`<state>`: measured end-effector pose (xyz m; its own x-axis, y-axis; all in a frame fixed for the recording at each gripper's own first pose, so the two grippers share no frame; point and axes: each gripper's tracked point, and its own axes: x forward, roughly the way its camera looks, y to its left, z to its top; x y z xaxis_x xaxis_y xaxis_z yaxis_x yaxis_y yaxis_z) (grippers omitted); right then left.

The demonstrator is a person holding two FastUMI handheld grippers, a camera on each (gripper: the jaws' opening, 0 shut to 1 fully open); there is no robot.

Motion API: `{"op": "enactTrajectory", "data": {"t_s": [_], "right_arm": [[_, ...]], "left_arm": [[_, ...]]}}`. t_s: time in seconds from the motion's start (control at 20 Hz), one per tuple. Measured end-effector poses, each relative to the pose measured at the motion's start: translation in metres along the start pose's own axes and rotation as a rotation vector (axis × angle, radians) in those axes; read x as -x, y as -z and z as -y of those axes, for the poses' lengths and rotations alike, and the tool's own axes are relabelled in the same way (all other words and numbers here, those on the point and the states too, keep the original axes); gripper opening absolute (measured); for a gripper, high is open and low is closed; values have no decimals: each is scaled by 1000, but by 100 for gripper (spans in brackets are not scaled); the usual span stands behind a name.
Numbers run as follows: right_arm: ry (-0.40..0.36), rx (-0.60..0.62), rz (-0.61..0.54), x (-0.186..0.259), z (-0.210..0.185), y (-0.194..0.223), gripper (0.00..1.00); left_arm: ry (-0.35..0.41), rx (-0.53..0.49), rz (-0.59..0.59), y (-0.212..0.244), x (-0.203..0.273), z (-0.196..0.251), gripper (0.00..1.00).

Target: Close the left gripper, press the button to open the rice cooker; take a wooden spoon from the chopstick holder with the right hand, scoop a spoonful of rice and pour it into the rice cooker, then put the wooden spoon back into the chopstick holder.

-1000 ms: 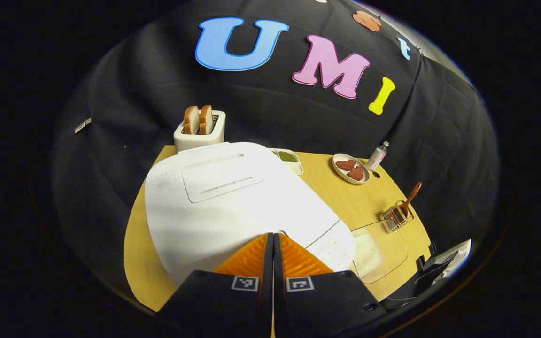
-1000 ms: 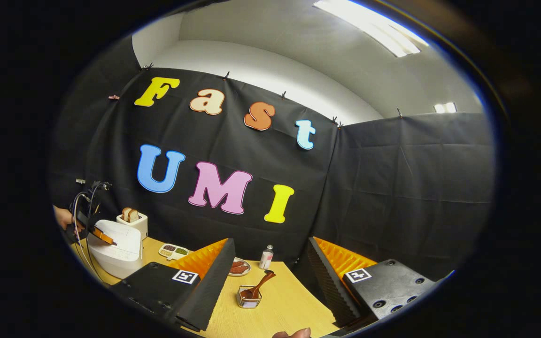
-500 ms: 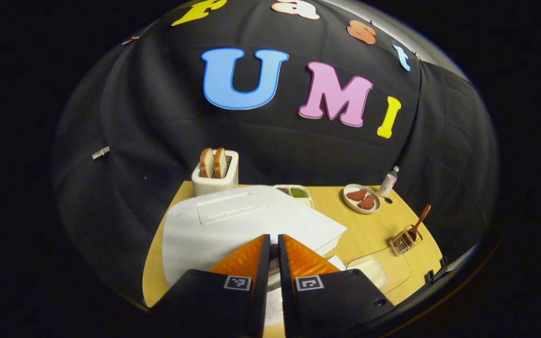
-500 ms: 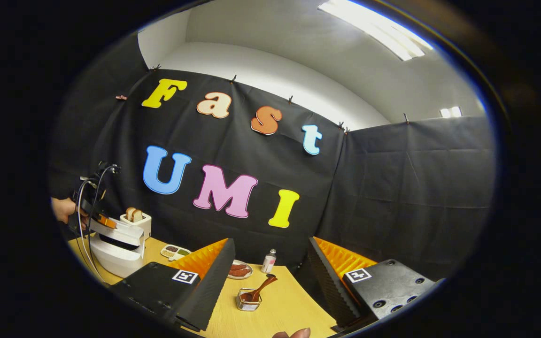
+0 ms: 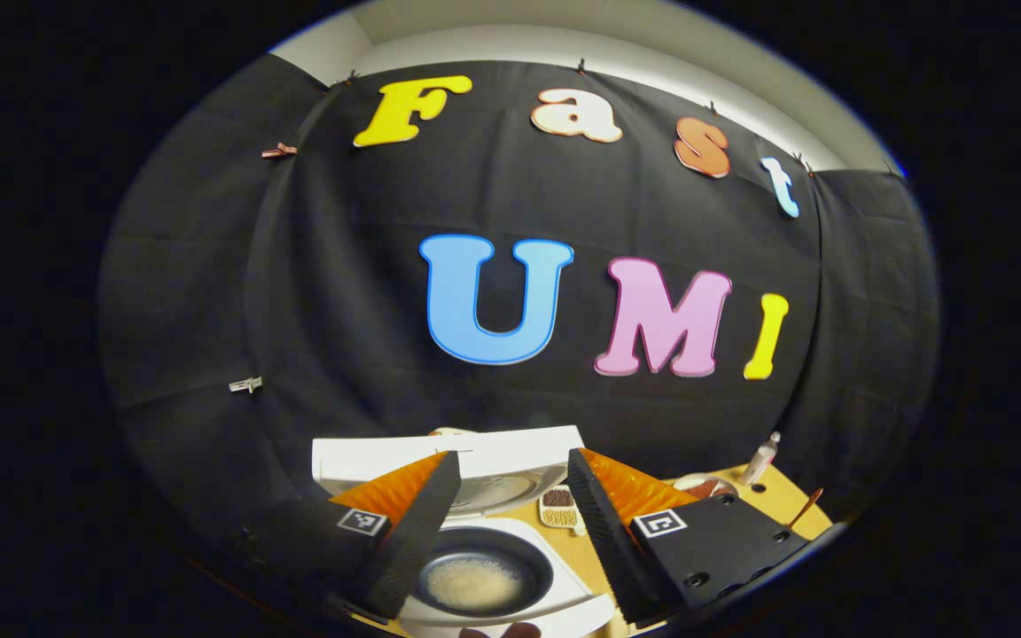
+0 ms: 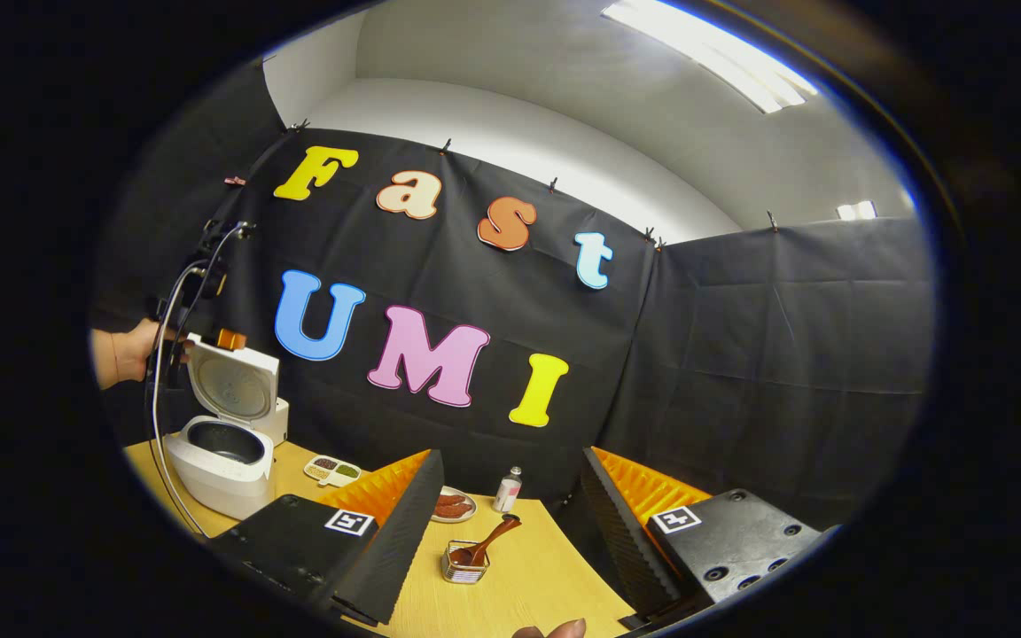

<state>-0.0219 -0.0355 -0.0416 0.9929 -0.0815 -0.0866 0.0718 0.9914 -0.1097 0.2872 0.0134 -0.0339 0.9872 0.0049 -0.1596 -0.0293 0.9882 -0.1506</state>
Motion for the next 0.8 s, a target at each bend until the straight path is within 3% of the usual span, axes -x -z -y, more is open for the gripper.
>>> {"op": "enactTrajectory", "data": {"t_s": [0.05, 0.15, 0.3, 0.5, 0.8], "right_arm": [[-11, 1, -4, -3, -2, 2, 97], [-26, 4, 4, -11, -2, 4, 98], [-48, -3, 4, -27, 1, 15, 97], [-53, -29, -5, -54, 16, 38, 97], [-124, -67, -19, -114, 24, 85, 97]], "left_arm": [[-5, 27, 17, -12, -1, 11, 92], [-13, 54, 55, -32, 0, 24, 95], [-87, 92, 137, -60, -2, 19, 95], [-120, 67, 111, -49, 8, 10, 95], [-133, 63, 121, -35, 27, 16, 95]]}}
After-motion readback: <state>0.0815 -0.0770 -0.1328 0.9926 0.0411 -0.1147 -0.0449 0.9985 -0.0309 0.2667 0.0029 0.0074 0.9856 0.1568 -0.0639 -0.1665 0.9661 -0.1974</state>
